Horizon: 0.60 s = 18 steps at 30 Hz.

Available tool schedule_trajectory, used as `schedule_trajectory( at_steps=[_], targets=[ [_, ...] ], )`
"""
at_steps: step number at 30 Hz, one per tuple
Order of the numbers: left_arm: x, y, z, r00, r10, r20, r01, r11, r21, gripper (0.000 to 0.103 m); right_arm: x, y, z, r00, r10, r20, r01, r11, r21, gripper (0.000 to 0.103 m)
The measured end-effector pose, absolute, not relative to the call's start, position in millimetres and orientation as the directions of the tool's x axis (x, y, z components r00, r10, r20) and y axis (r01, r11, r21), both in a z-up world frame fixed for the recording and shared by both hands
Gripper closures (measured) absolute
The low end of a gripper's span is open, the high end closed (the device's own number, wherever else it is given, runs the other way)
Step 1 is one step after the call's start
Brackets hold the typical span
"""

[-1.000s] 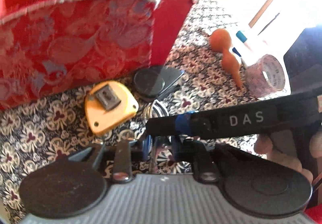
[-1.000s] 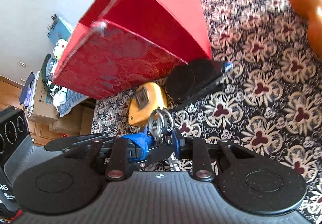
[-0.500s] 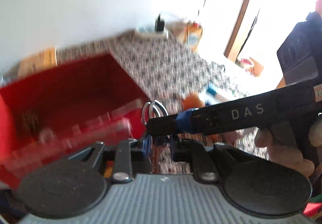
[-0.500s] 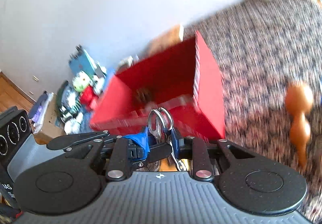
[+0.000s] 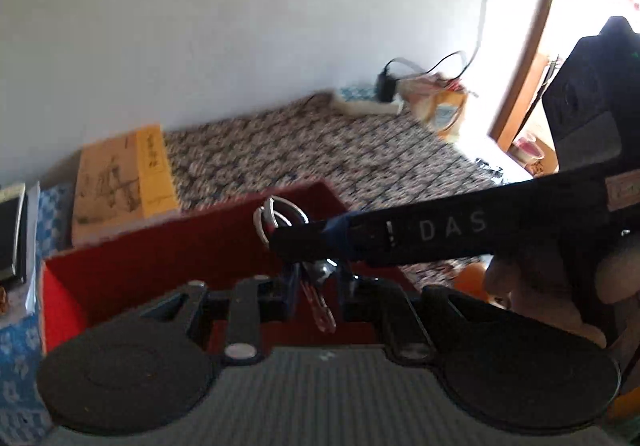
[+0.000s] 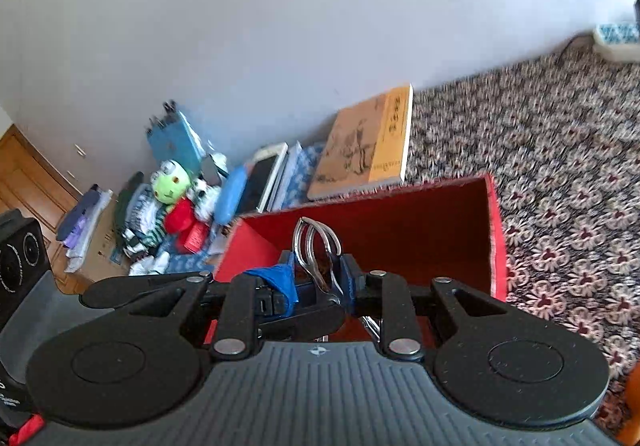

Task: Organize rigid objects
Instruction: 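Carry the silver clip over the red box and lower it inside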

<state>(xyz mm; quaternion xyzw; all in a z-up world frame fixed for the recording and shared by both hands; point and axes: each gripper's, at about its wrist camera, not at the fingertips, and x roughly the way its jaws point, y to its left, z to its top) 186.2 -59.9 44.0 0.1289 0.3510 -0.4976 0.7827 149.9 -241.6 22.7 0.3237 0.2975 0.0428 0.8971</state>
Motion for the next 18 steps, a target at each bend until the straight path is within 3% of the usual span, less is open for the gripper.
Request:
schedule_trajectory(
  at_steps=[10,18],
  targets=[
    [233.3,-65.8,-8.2,0.234,-0.57,-0.788,0.836,0.532,-0.137,0.094,210.6,-227.7,-19.1,0.712,0.308,-0.631,0.185,0.785,0.592,0.097],
    [247.7,-71.3,-26.9,0.238,-0.512,-0.825,0.809,0.574,-0.123,0.092,223.8,-219.5,-30.2,0.699,0.277,-0.66,0.195,0.813,0.548,0.097]
  ],
)
